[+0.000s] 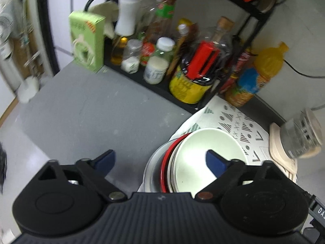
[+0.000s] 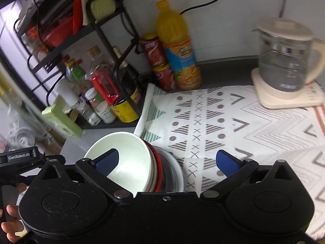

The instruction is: Organize plates and bowls

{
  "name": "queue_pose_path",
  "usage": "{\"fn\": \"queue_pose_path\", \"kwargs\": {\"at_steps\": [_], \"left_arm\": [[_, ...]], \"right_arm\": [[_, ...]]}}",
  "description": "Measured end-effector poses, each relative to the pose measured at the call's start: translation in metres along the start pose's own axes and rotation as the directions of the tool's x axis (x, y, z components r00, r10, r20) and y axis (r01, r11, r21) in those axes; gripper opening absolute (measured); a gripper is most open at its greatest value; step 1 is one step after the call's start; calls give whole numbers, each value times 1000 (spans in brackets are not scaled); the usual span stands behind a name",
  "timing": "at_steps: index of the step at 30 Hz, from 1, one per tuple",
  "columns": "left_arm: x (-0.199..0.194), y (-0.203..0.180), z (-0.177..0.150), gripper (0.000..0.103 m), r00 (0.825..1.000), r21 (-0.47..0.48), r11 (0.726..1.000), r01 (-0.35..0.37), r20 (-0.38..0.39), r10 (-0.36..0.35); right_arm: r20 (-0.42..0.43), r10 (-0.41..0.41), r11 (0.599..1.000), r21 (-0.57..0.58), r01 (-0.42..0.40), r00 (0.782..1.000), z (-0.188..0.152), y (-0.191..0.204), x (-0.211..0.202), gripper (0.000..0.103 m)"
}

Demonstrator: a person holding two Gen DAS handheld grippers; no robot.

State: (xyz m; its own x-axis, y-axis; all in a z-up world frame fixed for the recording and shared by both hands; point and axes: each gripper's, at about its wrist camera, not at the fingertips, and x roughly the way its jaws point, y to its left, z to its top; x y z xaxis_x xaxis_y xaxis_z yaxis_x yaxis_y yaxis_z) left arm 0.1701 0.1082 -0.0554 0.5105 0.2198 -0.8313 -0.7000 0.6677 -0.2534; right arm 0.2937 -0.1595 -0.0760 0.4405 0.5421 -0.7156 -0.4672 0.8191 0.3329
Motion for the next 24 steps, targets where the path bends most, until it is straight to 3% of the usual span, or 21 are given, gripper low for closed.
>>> {"fn": "queue_pose_path", "kwargs": {"at_steps": [1,15,24], "left_arm": [[-2,1,-1,103,1000,20,1000,12,4,-12],[-37,15,-22,103,982,195,964,183,11,-189],[-67,21,-39,103,962,295,921,255,22,-273]], "right_arm": [[11,-8,1000,9,8,1000,-4,1,-3,103],[153,-202,974,135,182,967,-60,39,-69,103],[199,-356,931,160,328,913,-92,53,-104,103]]}}
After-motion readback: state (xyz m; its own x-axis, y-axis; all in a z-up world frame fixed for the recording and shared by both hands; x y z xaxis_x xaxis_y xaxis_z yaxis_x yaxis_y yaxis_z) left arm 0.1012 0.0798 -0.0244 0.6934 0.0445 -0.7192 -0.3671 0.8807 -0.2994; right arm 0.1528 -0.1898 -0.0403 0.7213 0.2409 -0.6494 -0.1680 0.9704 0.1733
